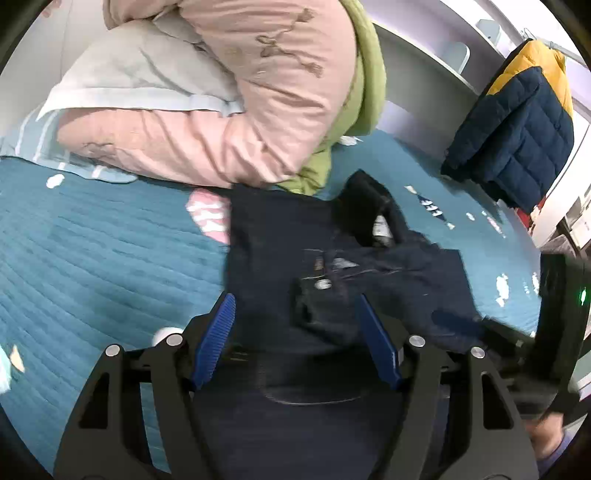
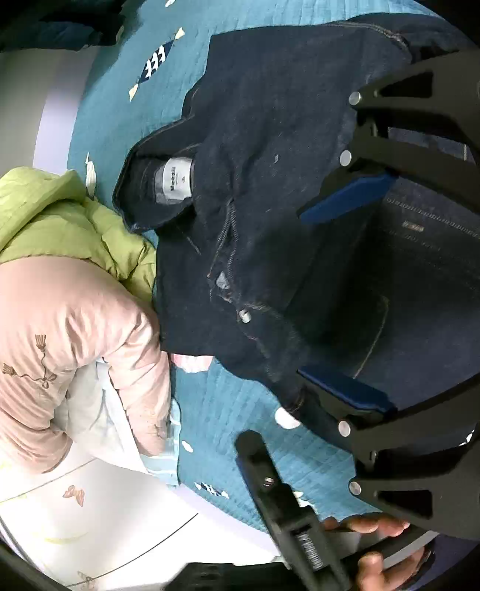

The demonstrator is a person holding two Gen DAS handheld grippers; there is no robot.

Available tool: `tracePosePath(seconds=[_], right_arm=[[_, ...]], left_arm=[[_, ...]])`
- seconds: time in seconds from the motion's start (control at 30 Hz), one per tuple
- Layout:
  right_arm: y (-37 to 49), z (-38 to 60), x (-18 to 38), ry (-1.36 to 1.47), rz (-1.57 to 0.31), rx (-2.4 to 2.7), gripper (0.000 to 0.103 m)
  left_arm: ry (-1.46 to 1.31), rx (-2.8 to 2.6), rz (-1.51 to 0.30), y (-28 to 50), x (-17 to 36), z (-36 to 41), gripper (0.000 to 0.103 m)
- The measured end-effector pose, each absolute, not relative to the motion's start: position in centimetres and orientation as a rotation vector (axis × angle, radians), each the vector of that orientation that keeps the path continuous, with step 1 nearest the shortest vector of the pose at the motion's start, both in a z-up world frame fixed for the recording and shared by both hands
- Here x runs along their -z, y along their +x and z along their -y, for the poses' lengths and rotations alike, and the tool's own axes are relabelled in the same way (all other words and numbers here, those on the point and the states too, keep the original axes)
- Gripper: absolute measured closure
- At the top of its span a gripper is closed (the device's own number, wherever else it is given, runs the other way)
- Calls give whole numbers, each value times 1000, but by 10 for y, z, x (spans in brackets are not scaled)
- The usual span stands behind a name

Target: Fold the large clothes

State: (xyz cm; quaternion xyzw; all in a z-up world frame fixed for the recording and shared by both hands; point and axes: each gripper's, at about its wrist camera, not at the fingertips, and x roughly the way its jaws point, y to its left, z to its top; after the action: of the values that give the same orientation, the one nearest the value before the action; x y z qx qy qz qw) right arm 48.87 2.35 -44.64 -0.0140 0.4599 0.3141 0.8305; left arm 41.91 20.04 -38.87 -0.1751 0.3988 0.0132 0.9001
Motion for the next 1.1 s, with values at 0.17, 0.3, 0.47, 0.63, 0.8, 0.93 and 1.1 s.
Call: tracePosePath(seconds=[0.17,0.3,0.47,0.63,0.8,0.93,1.1], right_arm=[[487,34,433,111,-942,-667,27],[516,99,445,272,-985,-487,44],[548,149,498,399,-1191,-366,59],[557,150,521,430,-1258,-362,62],[564,148,477,423,-1191,-449,50],[593,156,458,353,-1156,-384,50],[634,176,469,374,-1181,-286,49]], left_arm=[[-356,44,-872,443,389,-165,32],[-349,134,-949,479,411,-126,32],[-337,136,-1151,515,470,-108,32],[-376,166,-1125,517,469,-113,31],[-407,166,-989,507,423,-157,29],[-354,-36,-1058,537,428,-214,28],[-310,-138,-1144,574,452,-243,28]])
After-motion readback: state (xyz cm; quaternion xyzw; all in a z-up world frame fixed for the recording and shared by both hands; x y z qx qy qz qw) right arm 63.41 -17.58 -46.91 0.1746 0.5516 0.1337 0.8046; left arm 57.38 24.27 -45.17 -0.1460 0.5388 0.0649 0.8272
